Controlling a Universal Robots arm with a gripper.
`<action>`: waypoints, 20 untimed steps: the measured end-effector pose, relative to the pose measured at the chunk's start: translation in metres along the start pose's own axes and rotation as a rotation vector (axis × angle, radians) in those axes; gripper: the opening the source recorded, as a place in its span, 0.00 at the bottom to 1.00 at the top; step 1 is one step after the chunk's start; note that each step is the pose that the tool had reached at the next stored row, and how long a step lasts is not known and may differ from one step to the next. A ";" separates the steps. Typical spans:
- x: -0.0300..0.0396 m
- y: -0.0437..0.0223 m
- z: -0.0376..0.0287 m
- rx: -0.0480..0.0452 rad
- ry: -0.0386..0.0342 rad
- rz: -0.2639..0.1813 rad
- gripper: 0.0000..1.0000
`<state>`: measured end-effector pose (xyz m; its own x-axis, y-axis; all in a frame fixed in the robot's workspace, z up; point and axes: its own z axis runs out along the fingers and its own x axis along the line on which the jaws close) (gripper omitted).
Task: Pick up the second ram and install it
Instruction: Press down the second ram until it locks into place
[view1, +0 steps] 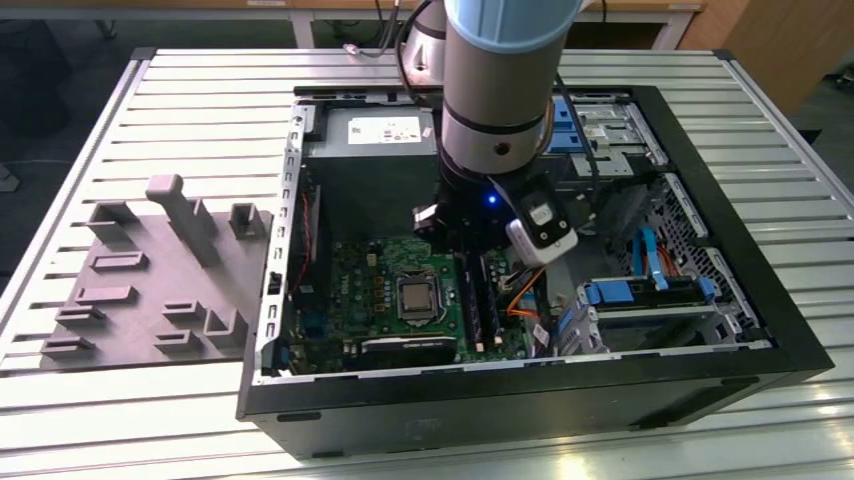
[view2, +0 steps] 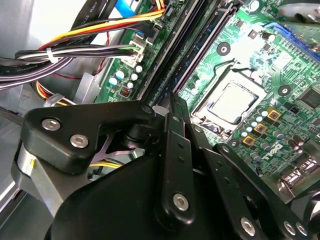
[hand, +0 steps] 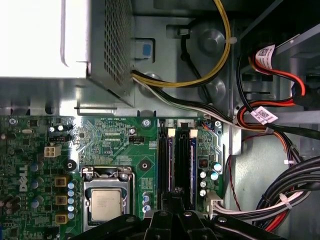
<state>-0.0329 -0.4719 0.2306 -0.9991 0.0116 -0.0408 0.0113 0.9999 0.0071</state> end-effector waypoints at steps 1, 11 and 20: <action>0.0000 -0.0004 0.0000 -0.0001 0.0000 0.000 0.11; -0.0001 -0.0049 0.0000 0.0000 0.0000 0.000 0.11; -0.0001 -0.0092 0.0000 -0.0001 -0.0001 0.000 0.11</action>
<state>-0.0329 -0.4811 0.2305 -0.9991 0.0115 -0.0408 0.0113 0.9999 0.0073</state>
